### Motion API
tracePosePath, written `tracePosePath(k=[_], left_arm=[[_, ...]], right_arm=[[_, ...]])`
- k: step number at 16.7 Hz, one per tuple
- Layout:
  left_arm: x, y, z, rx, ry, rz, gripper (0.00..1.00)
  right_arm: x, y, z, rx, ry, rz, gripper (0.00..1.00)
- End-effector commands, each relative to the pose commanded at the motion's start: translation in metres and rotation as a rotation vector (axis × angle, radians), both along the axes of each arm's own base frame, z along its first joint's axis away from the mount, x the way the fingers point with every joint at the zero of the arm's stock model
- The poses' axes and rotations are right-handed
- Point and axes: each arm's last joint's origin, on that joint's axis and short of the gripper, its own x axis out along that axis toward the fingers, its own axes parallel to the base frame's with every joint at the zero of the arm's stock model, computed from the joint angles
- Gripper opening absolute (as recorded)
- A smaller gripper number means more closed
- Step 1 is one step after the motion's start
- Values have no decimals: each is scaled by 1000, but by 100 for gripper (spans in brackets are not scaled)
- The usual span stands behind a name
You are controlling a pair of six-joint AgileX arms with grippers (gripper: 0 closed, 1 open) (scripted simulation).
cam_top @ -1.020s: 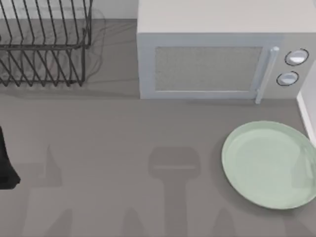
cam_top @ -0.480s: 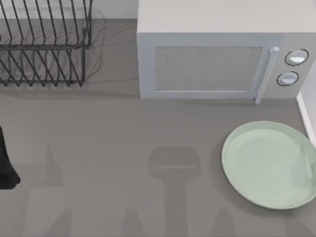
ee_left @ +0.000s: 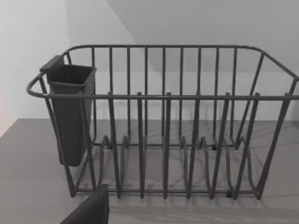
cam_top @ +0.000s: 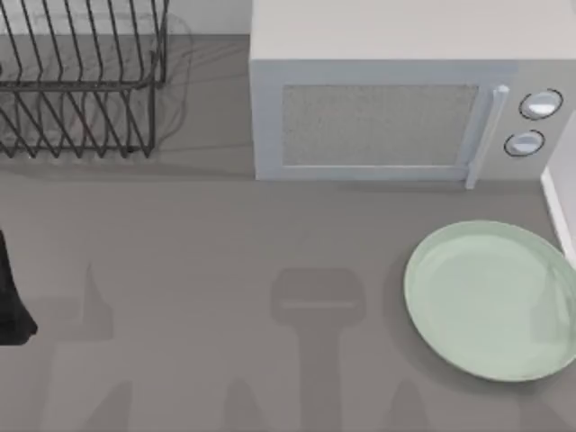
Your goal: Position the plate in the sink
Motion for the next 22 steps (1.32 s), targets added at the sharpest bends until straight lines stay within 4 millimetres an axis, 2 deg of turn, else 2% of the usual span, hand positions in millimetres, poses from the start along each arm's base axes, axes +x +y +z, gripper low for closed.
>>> tracePosePath(k=[3,7,10,13,15,17,20,22], left_arm=[[0,0,0,0,0,0,100],[0,0,0,0,0,0,100],[0,0,0,0,0,0,100],[0,0,0,0,0,0,100],[0,0,0,0,0,0,100],[0,0,0,0,0,0,100],[0,0,0,0,0,0,100],[0,0,0,0,0,0,100]], right_arm=[[1,4,16,34,74,34,100],[16,16,54,105,296,103,100],[45,33,81,149,537,145,100],[86,61,98,166,806,161,100],[116,86,98,158,985,152,100],[145,114,90,136,1150,129,100],[178,155,67,85,1357,77,100],[192,178,51,49,1456,41,100]])
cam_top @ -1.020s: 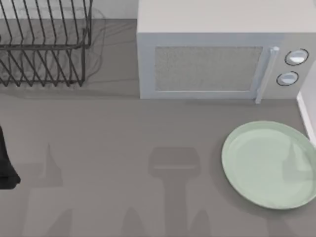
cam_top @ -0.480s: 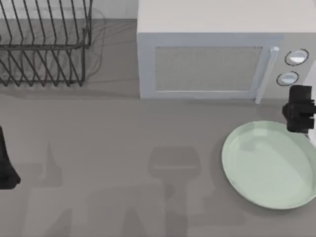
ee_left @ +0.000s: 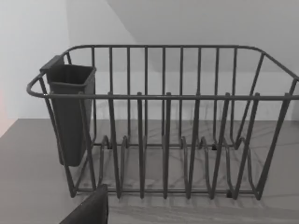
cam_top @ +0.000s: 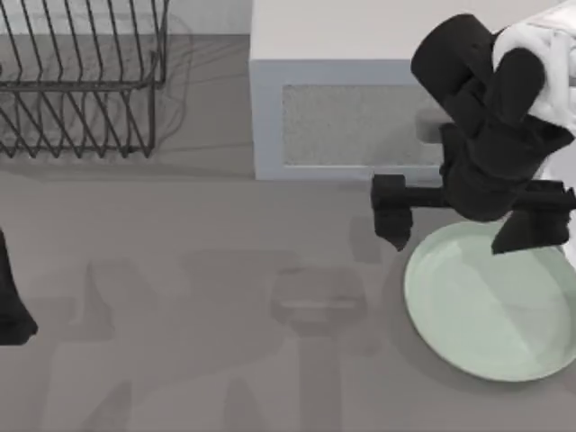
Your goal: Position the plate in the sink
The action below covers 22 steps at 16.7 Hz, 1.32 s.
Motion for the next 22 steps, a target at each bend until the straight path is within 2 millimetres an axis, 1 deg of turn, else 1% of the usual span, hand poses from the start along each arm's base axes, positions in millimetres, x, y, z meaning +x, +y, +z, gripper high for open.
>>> tracePosePath(k=[2,4,9,11,13,16,19,20,22], left_arm=[[0,0,0,0,0,0,100],[0,0,0,0,0,0,100],[0,0,0,0,0,0,100],[0,0,0,0,0,0,100],[0,0,0,0,0,0,100],[0,0,0,0,0,0,100],[0,0,0,0,0,0,100],[0,0,0,0,0,0,100],[0,0,0,0,0,0,100]], right_arm=[[8,16,-13,-37,66,0,100],[11,25,-20,-58,100,-1,100],[12,25,-21,-61,105,-5,100],[12,25,-28,-64,110,-5,100],[14,26,-45,-66,113,-4,100],[16,29,-82,-52,91,-2,100],[13,28,-116,-57,99,-1,100],[12,27,-122,-61,104,-1,100],[12,27,-123,-62,106,-1,100]])
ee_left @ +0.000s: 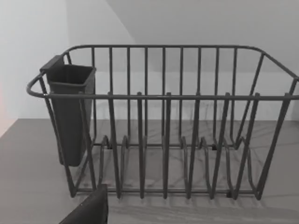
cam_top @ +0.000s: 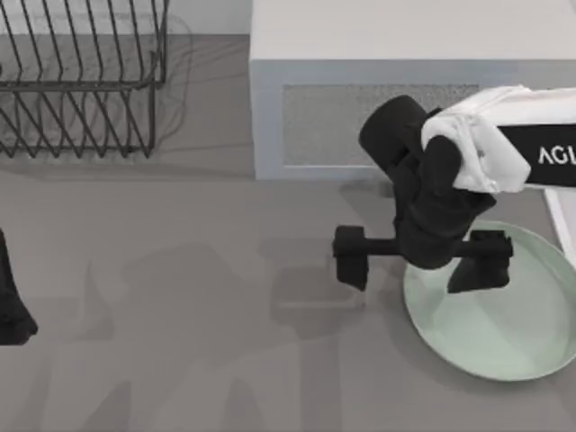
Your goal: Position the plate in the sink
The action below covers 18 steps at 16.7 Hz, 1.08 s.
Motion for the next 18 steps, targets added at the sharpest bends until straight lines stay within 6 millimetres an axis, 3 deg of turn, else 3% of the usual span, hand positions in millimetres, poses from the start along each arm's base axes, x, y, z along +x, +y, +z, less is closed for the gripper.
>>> tracePosePath(k=[2,15,18], left_arm=[[0,0,0,0,0,0,100],[0,0,0,0,0,0,100],[0,0,0,0,0,0,100]], right_arm=[[0,0,0,0,0,0,100],[0,0,0,0,0,0,2],[0,0,0,0,0,0,0]])
